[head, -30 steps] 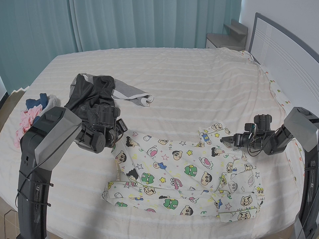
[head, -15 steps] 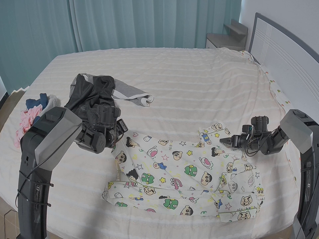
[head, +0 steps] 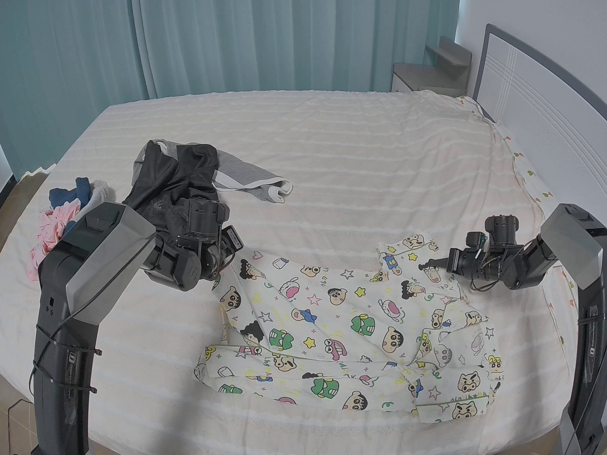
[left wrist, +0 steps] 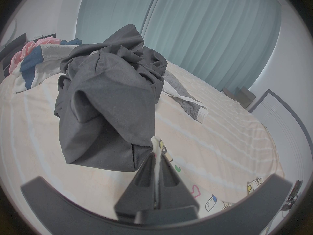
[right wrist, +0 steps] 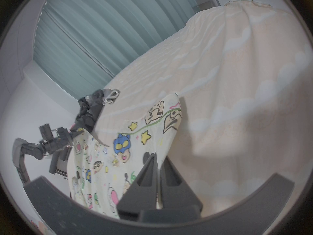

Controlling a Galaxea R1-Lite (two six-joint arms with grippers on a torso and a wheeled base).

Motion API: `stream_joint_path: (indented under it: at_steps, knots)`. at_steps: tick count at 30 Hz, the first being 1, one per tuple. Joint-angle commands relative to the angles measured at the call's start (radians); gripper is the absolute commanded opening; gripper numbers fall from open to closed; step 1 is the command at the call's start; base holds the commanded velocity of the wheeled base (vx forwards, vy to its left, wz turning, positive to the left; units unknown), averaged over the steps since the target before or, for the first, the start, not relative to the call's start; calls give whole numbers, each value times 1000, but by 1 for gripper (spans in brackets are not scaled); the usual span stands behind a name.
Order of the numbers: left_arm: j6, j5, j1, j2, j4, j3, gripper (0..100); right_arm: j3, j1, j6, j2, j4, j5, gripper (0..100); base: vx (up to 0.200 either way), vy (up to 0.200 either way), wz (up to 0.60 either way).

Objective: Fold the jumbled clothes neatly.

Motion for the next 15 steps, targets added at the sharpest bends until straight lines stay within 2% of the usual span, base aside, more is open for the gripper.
stream_joint_path:
  at_steps: [1,8,15]
  knots:
    - [14,1,3,-7,0,-1,0,8,-27,20,-52,0,29,0,0,0,0]
    - [72,-4,5,-28,-3,-2,0,2,-39,69,-61,-11,52,0,0,0,0]
    - [77,-3,6,-41,-5,-5,0,-3,-39,83,-63,-63,52,0,0,0,0]
